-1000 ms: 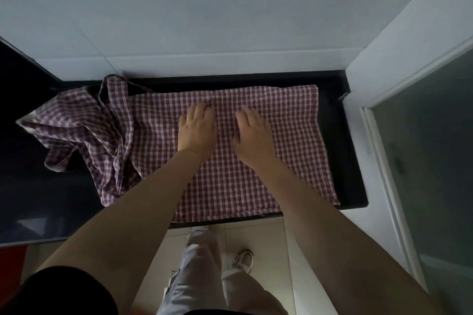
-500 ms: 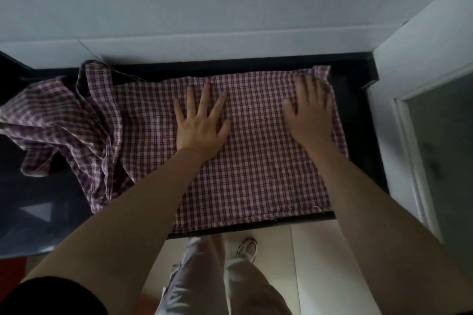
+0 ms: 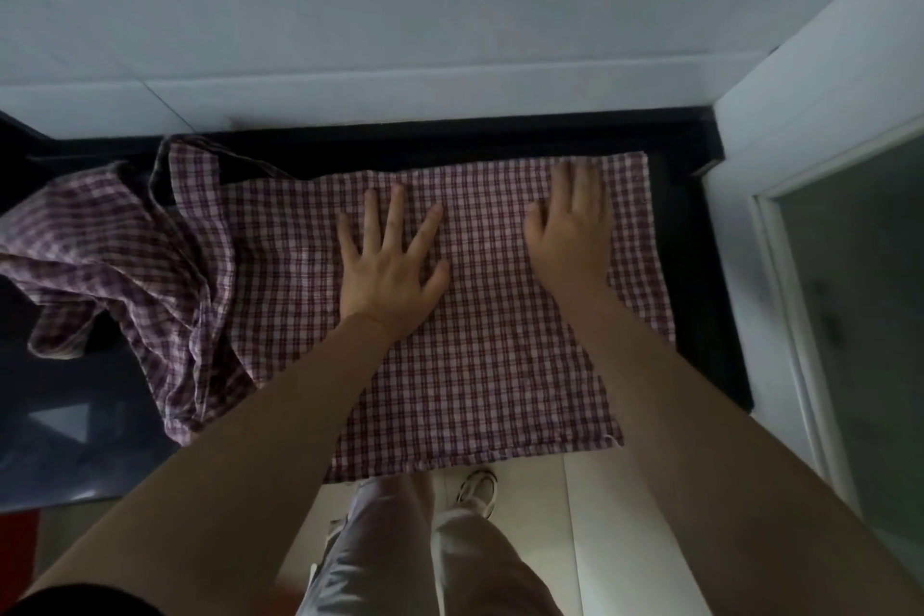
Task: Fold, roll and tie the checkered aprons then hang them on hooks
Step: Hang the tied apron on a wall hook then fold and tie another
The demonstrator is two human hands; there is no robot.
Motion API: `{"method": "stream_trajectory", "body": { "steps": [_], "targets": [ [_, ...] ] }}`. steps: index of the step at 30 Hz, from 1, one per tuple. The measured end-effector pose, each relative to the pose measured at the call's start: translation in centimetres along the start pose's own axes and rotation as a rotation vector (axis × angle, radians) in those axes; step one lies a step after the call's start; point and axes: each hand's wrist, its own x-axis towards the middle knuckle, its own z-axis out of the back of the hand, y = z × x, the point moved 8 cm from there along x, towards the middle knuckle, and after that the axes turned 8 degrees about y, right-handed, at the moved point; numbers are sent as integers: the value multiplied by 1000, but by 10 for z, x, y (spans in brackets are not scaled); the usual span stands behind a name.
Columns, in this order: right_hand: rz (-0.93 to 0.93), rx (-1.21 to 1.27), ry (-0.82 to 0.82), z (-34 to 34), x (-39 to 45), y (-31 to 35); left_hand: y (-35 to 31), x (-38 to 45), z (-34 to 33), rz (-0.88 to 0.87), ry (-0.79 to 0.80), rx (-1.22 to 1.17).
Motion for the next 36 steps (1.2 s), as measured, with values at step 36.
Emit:
{"method": "stream_trajectory", "body": {
  "steps": [36],
  "targets": [
    [-137, 2, 88, 41, -86, -72, -20, -28, 40, -21, -133, -31]
  ]
}}
